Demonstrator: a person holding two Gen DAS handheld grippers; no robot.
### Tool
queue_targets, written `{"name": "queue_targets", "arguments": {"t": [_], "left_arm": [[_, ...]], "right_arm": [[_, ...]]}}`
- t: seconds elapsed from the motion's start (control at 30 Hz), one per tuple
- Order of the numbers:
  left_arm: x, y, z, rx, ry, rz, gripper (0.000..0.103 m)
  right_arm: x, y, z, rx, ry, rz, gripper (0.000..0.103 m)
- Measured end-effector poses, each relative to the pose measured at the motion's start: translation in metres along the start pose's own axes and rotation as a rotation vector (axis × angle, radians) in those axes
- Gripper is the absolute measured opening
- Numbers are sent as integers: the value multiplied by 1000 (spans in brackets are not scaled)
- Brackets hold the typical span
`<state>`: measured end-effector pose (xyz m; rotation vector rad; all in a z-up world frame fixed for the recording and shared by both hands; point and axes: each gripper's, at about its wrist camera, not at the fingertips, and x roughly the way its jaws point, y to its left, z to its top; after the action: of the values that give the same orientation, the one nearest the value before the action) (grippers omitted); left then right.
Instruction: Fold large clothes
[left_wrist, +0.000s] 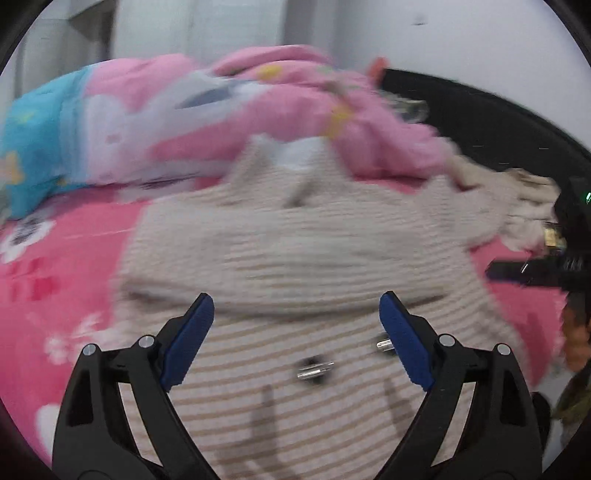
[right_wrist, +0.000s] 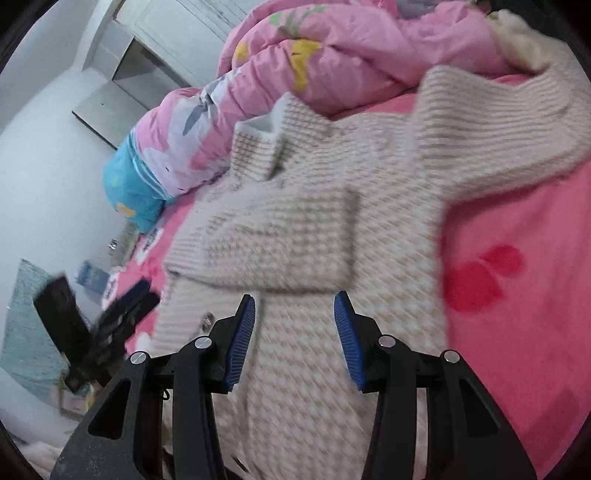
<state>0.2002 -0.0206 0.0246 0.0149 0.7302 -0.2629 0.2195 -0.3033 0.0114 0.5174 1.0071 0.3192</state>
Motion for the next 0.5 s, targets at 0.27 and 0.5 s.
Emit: {"name": "queue_targets", "arguments": {"t": [0.27,0.5], "left_arm": [[26,91,-32,-123,164,262,76],[38,127,-50,-236,208,235,62]], "right_arm": [[79,-11,46,70,117,-158,44],[98,-3,44,14,180,-207,13]]}}
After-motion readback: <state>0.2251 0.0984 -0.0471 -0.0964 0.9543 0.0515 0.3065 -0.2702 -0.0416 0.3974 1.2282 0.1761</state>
